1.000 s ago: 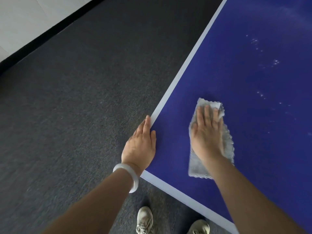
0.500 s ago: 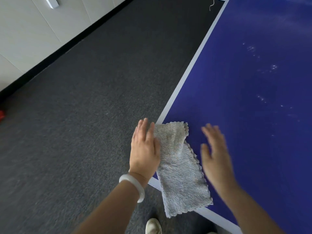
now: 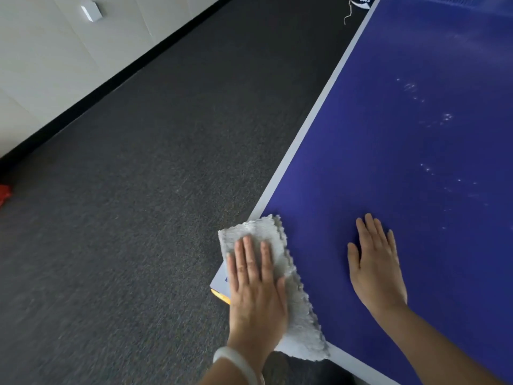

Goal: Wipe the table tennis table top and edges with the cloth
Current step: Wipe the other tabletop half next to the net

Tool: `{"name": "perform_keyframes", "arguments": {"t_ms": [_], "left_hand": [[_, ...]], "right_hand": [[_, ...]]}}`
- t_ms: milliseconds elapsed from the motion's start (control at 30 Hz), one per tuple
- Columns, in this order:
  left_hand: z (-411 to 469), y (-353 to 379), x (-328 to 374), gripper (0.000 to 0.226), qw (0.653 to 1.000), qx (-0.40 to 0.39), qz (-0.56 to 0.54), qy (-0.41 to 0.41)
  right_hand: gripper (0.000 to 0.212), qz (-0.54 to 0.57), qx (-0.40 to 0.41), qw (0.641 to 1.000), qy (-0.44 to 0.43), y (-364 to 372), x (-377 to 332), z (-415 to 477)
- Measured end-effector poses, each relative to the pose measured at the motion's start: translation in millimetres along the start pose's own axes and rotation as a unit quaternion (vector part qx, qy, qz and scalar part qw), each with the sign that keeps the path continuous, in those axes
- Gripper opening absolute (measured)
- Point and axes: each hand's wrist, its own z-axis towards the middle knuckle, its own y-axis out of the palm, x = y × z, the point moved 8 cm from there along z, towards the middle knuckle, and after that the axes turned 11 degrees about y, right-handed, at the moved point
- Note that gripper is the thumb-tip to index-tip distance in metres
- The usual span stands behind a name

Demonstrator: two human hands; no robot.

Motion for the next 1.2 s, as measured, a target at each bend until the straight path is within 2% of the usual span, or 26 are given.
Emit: {"name": "perform_keyframes", "arguments": {"t_ms": [267, 467, 667, 800, 933, 1000, 1033, 1067, 1100, 1133, 1200], "left_hand": [[71.5, -8.6, -33.7, 0.056, 0.998, -0.03, -0.005, -0.048], [12.7, -6.3, -28.6, 0.063, 0.995, 0.013, -0.003, -0.096], [-2.3, 1.9, -13.1, 0.064, 0.992, 0.083, 0.012, -0.093], [49.4, 4.8, 20.6, 0.065, 0.999, 0.035, 0.018, -0.023], [119.0, 12.5, 77.1, 0.065, 1.0, 0.006, 0.018, 0.019], [135.2, 22.8, 120.8, 0.07, 0.997, -0.016, 0.024, 0.07], [137.0, 27.3, 144.0, 0.07, 0.994, -0.017, 0.017, 0.106], [135.5, 29.9, 164.1, 0.068, 0.99, -0.016, -0.009, 0.141], [132.8, 31.1, 178.8, 0.065, 0.984, -0.012, -0.056, 0.168], [131.8, 28.9, 185.4, 0.061, 0.975, -0.003, -0.129, 0.182], [136.6, 11.4, 171.5, 0.06, 0.931, 0.037, -0.33, 0.151]], "right_hand": [[0.057, 0.014, 0.006, 1.0, -0.004, -0.8, 0.2, 0.8], [0.059, 0.009, -0.005, 1.0, 0.0, 0.0, 0.4, 1.3], [0.064, 0.046, -0.012, 0.999, 0.023, -0.2, 3.2, 1.9], [0.07, 0.131, -0.018, 0.991, 0.036, -4.0, 4.0, 0.0], [0.063, 0.289, -0.016, 0.954, 0.077, -13.4, 12.5, -2.4], [0.052, 0.407, 0.003, 0.907, 0.105, -21.1, 18.6, -3.0], [0.05, 0.479, 0.01, 0.867, 0.14, -24.0, 28.0, -3.1], [0.048, 0.533, 0.011, 0.826, 0.185, -25.4, 41.2, -3.5], [0.047, 0.55, 0.02, 0.805, 0.222, -27.7, 56.2, -4.3], [0.047, 0.523, 0.038, 0.817, 0.242, -34.6, 69.3, -4.8], [0.055, 0.385, 0.078, 0.889, 0.235, -51.9, 81.0, -3.3]]}}
